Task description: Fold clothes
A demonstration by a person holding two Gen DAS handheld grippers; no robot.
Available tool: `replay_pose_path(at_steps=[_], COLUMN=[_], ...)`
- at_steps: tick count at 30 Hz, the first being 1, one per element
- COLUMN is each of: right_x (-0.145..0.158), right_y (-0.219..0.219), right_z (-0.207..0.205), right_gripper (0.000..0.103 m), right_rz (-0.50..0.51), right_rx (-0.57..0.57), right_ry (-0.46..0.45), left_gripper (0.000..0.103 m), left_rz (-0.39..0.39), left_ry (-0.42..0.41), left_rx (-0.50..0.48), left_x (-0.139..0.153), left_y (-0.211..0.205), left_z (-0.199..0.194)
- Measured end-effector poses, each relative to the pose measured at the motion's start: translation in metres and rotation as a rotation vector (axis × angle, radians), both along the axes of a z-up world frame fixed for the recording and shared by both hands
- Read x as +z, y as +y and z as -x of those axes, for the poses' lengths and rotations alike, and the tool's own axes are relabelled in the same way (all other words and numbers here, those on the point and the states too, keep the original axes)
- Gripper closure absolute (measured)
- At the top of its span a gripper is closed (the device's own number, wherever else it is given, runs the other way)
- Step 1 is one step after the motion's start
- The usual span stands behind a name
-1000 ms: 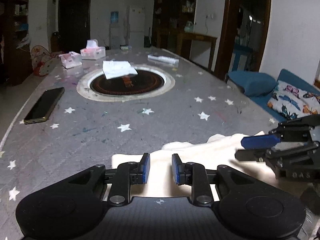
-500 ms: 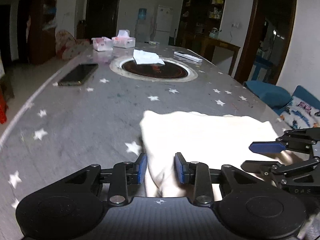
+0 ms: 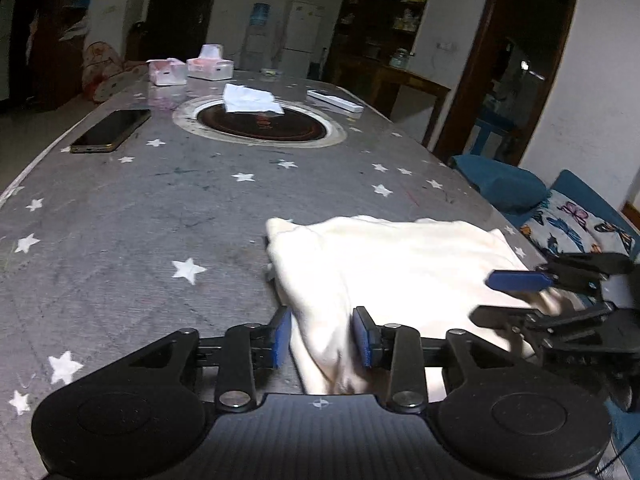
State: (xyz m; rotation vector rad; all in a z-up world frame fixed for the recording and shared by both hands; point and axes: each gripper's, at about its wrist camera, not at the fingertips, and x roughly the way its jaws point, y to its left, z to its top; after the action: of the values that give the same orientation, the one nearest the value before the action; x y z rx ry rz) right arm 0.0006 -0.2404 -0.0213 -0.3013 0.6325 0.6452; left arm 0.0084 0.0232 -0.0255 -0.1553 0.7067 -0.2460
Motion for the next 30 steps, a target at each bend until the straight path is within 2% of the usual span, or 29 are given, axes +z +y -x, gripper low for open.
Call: replay_pose_path(at_steps=[3, 7, 12, 17, 21, 30], right_x=[0.003, 0.011, 0.017, 0.018, 0.018, 0.011], right_y=[0.003, 0.013, 0.035, 0.055, 0.070, 0.101], right_z=[0.005, 0.015, 0.025, 0.036, 0.044, 0.065], right_gripper=[0.055, 0.047, 0.045, 0.045, 0.048, 0.061], right_rz=[-0.010, -0.039, -0.037, -0.013, 0.006, 0.099], right_rx=[0.003, 0.046, 0.139, 0.227, 0.282, 0.406], right_ry=[-0.011, -0.029, -0.045, -0.057, -0.067, -0.119], left_gripper=[0.059, 0.055, 0.052, 0.051, 0.052, 0.052], left_rz=[-0.004, -0.008, -0.016, 0.012, 0.000, 0.084], left_ry=[0.005, 0.001, 0.005, 0.015, 0.014, 0.006], left_rx=[0.012, 0.025, 0.022, 0.039, 0.093, 0.148], left_x=[0.000, 0.001, -0.003, 0.001, 0.006, 0.018], left_y=[0.004, 0.008, 0.009, 0.018, 0.030, 0.052], left_z=[0.001, 0.002, 0.004, 0.002, 0.004, 0.012])
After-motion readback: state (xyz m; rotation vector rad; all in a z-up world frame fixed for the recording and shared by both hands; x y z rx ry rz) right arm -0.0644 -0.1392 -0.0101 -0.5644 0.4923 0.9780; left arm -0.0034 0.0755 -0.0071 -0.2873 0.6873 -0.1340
